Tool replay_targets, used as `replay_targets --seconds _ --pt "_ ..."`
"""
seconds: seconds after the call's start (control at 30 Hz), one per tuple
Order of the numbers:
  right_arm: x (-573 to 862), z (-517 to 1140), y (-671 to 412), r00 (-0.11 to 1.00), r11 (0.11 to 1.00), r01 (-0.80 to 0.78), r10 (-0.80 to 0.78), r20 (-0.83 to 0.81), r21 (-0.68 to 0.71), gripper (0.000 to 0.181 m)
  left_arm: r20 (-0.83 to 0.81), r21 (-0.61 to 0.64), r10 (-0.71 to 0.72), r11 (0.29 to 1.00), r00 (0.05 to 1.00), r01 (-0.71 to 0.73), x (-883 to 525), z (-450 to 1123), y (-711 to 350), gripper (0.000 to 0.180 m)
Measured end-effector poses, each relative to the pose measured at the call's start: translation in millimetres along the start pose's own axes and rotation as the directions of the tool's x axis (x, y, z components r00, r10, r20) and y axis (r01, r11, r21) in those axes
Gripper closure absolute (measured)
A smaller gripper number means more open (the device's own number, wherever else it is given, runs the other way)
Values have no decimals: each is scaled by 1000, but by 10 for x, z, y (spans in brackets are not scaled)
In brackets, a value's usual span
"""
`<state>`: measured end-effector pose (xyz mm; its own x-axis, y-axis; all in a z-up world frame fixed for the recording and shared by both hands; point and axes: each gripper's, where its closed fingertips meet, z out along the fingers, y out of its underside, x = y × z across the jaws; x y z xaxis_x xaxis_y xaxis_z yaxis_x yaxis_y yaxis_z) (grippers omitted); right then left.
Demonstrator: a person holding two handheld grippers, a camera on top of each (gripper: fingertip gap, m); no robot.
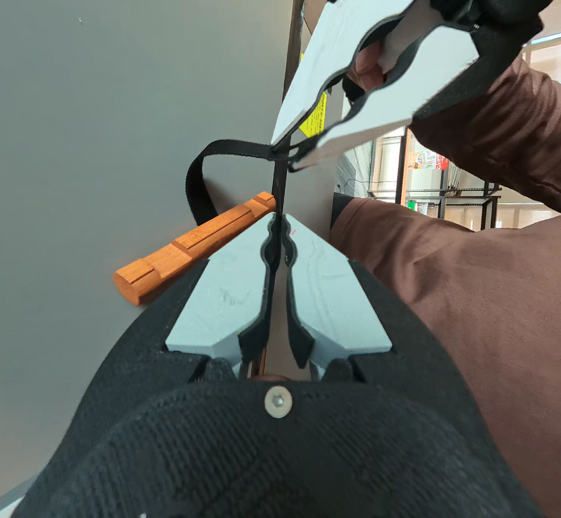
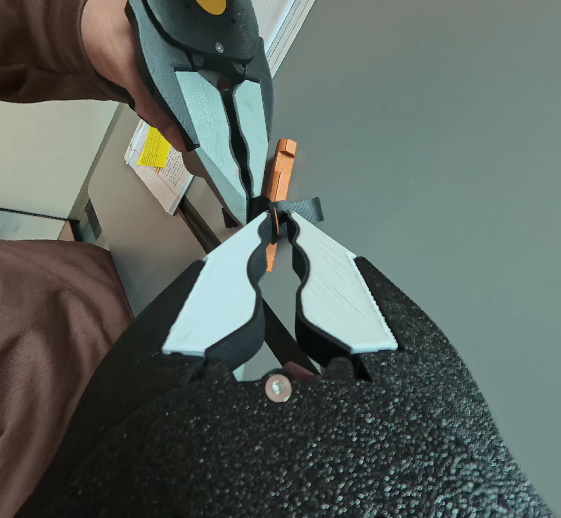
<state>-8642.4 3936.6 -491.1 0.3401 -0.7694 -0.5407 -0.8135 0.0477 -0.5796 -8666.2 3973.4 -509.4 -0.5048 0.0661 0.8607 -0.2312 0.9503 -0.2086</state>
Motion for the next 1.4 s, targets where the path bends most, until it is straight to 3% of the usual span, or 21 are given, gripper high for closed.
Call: replay_targets --seconds 0.27,0.37,0.7,0.87,1.0,1.07,1.17,1.27,1.4 --pt "30 -58 -63 984 985 -166 162 67 53 177 8 -2 65 998 998 -65 104 43 -82 180" --pt "34 -81 -71 975 976 -207 200 99 68 167 18 -16 82 997 996 -82 118 68 -97 180" --pt "118 -117 -17 949 949 -301 289 123 94 163 45 -6 72 997 996 -71 63 71 -79 180" --pt "287 -159 43 939 933 -343 340 48 113 160 55 -13 67 998 996 -66 47 67 -71 180" --pt "402 -241 46 935 924 -352 356 4 151 144 94 -17 77 997 993 -76 10 44 -78 179" --pt "451 -301 62 931 919 -355 364 -23 171 144 146 -3 98 995 984 -98 -11 1 -87 176" --pt "522 -343 175 914 907 -384 400 -70 171 145 281 31 90 994 956 -103 -58 -121 -78 138" --pt "514 -339 288 905 900 -400 418 -84 174 147 431 155 62 978 900 -142 -21 -290 -33 131" --pt "447 -265 374 898 890 -419 436 -66 177 148 621 216 79 939 780 -267 75 -410 252 127"
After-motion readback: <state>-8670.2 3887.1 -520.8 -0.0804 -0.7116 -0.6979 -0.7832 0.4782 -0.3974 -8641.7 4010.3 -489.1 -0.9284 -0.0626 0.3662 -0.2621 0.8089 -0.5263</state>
